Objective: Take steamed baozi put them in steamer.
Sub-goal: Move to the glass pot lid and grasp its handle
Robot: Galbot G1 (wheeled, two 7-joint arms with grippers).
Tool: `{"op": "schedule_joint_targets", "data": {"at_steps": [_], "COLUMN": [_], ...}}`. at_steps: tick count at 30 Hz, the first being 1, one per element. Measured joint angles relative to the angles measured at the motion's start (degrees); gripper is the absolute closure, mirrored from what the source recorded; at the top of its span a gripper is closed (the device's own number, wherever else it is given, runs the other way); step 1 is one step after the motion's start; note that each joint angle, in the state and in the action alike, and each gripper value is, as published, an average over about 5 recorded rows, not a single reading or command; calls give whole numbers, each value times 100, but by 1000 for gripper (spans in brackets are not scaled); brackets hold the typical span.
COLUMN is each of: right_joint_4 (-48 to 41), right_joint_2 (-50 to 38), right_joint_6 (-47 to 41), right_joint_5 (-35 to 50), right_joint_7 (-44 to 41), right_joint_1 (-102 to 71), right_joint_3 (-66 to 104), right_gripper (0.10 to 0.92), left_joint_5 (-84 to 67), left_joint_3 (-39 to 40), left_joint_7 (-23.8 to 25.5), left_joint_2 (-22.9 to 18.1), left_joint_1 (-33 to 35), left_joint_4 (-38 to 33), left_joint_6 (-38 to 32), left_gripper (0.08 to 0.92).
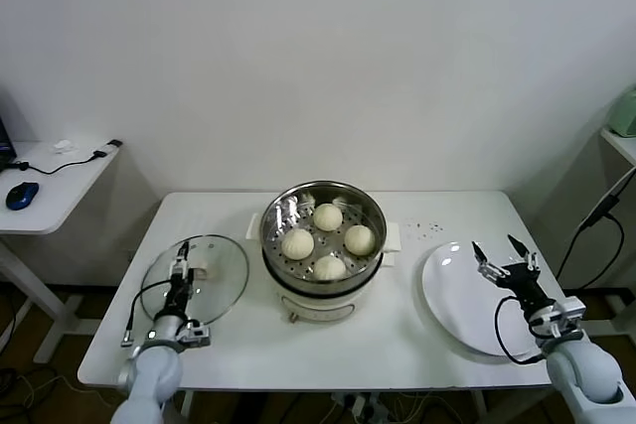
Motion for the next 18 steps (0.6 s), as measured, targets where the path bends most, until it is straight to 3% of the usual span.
{"op": "schedule_joint_targets", "data": {"at_steps": [6,18], "right_joint_4": [-79,-238], "right_joint_2": [49,149], "right_joint_6": [51,138], "right_joint_5": [-67,-199], "right_joint_7": [-66,-154], "right_joint_1": [-16,22], "right_joint_3": [46,113], "right_gripper": [203,203], "left_joint_5": [-23,-47], "left_joint_3": [25,14], "left_joint_7": [-26,-7], "left_joint_2": [22,62], "left_joint_1": [-227,-374], "left_joint_4": [231,461], "left_joint_6": [1,-51], "left_gripper": [225,571]}}
